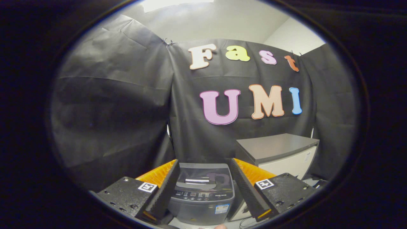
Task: Put the clothes into the washing machine and then close the washing machine lid.
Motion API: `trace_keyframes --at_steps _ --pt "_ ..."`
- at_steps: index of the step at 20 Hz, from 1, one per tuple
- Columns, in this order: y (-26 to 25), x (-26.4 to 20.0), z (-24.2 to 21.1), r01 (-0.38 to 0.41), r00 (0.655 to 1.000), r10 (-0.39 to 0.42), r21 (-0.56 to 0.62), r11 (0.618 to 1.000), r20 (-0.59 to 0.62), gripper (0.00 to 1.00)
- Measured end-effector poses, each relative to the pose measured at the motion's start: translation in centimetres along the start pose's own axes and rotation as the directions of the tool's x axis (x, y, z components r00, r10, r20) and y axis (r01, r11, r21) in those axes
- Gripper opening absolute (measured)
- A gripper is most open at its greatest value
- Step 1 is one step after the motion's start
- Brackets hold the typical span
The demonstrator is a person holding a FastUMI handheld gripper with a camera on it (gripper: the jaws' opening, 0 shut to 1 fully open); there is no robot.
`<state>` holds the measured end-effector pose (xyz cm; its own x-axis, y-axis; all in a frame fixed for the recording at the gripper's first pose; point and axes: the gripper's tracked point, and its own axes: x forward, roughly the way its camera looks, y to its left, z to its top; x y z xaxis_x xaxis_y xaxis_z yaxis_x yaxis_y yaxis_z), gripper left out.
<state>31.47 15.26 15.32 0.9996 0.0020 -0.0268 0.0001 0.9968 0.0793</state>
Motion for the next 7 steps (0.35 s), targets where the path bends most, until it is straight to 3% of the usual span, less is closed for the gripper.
trace_keyframes --at_steps 7 --pt "0.12 0.18 0.01 -0.003 1.000 0.003 -0.004 1.000 -0.003 0.97"
